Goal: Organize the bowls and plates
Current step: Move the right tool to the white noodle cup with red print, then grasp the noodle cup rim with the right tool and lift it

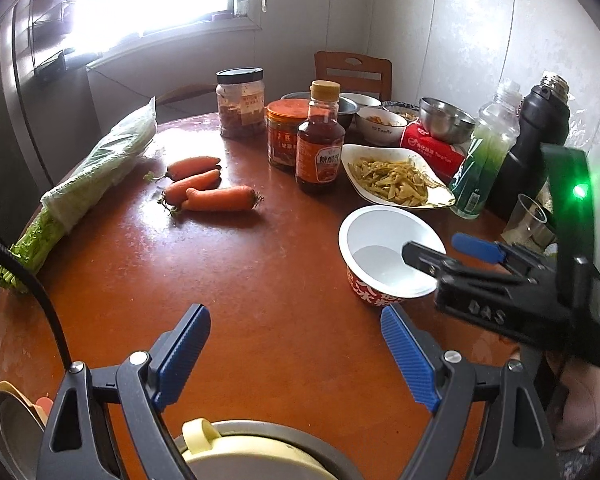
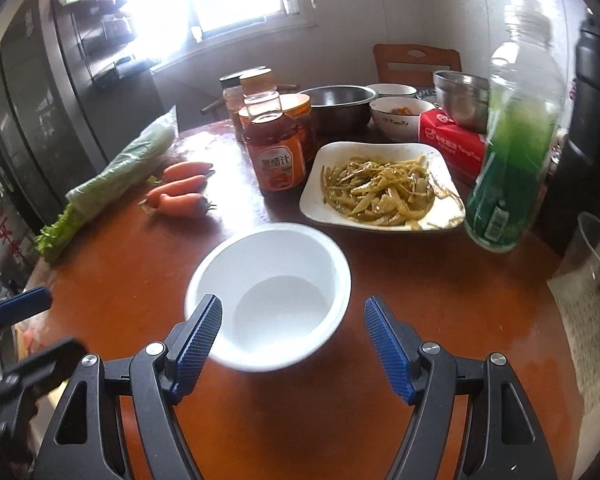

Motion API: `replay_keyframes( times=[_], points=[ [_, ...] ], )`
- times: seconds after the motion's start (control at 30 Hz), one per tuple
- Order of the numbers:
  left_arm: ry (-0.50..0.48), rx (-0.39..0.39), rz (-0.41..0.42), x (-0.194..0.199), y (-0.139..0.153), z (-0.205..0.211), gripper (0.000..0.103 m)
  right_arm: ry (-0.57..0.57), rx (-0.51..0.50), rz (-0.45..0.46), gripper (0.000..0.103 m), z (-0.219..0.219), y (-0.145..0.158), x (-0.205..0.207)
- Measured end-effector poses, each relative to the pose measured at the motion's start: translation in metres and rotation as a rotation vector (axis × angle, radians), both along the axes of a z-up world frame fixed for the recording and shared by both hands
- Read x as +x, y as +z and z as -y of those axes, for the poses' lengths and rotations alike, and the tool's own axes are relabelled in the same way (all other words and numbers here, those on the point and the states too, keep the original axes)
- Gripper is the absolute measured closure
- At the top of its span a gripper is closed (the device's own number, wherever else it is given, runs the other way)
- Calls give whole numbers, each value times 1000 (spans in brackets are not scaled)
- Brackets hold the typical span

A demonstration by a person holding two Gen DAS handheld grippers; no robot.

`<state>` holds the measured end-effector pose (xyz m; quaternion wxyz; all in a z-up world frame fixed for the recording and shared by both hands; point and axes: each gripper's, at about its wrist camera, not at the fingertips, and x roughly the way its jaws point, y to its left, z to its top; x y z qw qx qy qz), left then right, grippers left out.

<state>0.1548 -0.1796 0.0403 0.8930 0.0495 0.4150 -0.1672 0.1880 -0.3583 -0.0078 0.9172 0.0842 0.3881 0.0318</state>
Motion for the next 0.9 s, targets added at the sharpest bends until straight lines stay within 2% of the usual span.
replay_keyframes(
  times=[0.27,0.43,0.7,0.9],
  points=[
    [3,-18,-33,16,-8,0,16,45,-52,-27,28,-5,-10,35],
    [-5,-27,-49,24,-13,3,16,66,-44,-49,30,-5,-21,43],
    [-2,-46,-103,38,-24,9,16,93,-67,-45,47,-7,-23,45],
    [17,-39,-152,50,-36,12,16,123,-77,-51,56,-9,-25,43]
  ],
)
